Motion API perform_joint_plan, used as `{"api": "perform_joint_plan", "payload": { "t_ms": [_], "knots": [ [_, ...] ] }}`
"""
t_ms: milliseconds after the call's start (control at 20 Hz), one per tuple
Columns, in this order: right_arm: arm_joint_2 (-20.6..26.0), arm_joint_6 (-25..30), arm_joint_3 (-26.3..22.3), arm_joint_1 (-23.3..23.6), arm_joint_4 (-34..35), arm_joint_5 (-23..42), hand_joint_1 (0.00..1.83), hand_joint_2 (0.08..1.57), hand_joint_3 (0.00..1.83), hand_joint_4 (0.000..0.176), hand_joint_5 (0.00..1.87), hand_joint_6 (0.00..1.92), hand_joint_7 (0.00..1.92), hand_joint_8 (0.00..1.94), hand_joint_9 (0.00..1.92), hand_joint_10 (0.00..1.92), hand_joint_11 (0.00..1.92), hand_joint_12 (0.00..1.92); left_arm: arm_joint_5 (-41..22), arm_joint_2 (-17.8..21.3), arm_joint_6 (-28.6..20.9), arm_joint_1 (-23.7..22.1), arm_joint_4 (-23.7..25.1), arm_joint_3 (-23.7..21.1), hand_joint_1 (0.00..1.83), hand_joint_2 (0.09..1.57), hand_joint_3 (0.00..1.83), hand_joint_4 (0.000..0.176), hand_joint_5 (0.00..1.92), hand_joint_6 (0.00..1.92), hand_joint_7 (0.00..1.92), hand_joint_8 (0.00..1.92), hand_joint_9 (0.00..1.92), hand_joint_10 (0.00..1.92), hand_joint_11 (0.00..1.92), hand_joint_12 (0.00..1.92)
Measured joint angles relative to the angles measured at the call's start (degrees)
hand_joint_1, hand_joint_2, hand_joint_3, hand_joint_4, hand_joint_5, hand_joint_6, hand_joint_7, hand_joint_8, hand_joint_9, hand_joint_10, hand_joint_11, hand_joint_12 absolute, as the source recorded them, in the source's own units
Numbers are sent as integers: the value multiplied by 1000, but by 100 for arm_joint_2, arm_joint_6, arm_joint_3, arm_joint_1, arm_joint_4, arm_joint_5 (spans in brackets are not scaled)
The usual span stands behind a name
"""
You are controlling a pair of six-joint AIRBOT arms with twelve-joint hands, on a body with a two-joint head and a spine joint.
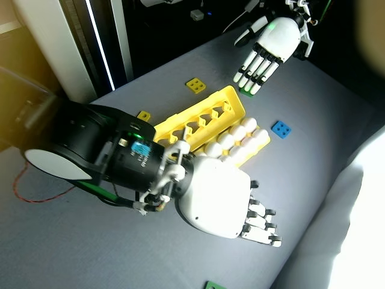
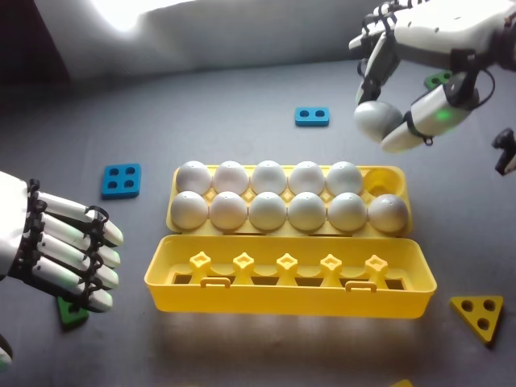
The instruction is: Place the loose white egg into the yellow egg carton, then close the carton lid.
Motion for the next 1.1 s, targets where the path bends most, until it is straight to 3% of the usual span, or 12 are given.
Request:
{"api": "perform_joint_plan", "payload": {
  "t_ms": [50, 100, 150, 550, 750, 800, 850, 950, 1050, 1100],
  "knots": [
    [2, -549, -66, -94, 546, 35, 1116, 1010, 0, 89, 1229, 553, 365, 2, 275, 5, 0, 217, -2, 0, -2, 0, 7, -4, 0, 1250, 0, 0, 401, 4, 359, 5, 287, 5, 0, 465],
    [2, -802, -92, -177, 765, 96, 1101, 1010, 0, 139, 1223, 562, 363, 1, 269, 4, 0, 227, 2, 0, -2, 0, 7, -4, 0, 1252, 1, 0, 400, 3, 360, 5, 290, 5, 0, 468],
    [4, -811, -92, -254, 820, 168, 1089, 1014, 1, 169, 1209, 587, 356, 0, 266, 1, 0, 219, 2, 0, -2, 0, 0, -4, 0, 1252, 0, 0, 401, 2, 362, 4, 293, 5, 0, 478],
    [20, -826, -92, -595, 1088, 289, 1078, 1026, 0, 176, 1176, 646, 364, 0, 282, 2, 0, 250, 0, 0, -2, 0, 4, -4, 0, 1254, 0, 0, 370, 0, 320, 0, 253, 1, 0, 395],
    [-44, -826, -92, -592, 1488, 328, 1071, 1033, 1, 176, 1154, 684, 366, 2, 279, 6, 0, 253, 0, 0, -2, 0, 2, -4, 0, 1261, 0, 0, 391, 4, 350, 5, 282, 6, 0, 458],
    [-61, -828, -92, -588, 1600, 326, 1076, 1034, 0, 161, 1154, 685, 368, 1, 276, 3, 0, 234, 2, 0, -2, 0, 2, -4, 0, 1259, 0, 0, 398, 4, 357, 5, 287, 5, 0, 471],
    [-68, -826, -105, -584, 1676, 308, 1071, 1035, 0, 173, 1151, 689, 360, 1, 270, 1, 0, 227, 2, 0, -2, 0, 2, -4, 0, 1259, 0, 0, 391, 1, 349, 1, 278, 1, 0, 445],
    [-68, -828, -114, -568, 1742, 284, 1070, 1037, 0, 176, 1144, 702, 361, 1, 279, 2, 0, 295, 0, 0, -2, 0, 4, -4, 0, 1260, 0, 0, 393, 2, 354, 2, 285, 2, 0, 456],
    [-68, -828, -114, -570, 1746, 275, 1082, 1036, 0, 144, 1153, 689, 370, 2, 289, 3, 0, 336, 2, 0, 0, 0, 2, -4, 0, 1253, 0, 0, 392, 2, 349, 3, 282, 4, 0, 448],
    [-68, -828, -114, -577, 1746, 278, 1083, 1035, 0, 143, 1155, 686, 372, 2, 300, 7, 0, 336, 0, 0, -2, 0, 4, -4, 0, 1254, 0, 0, 381, 1, 339, 0, 272, 1, 0, 422]
  ]
}}
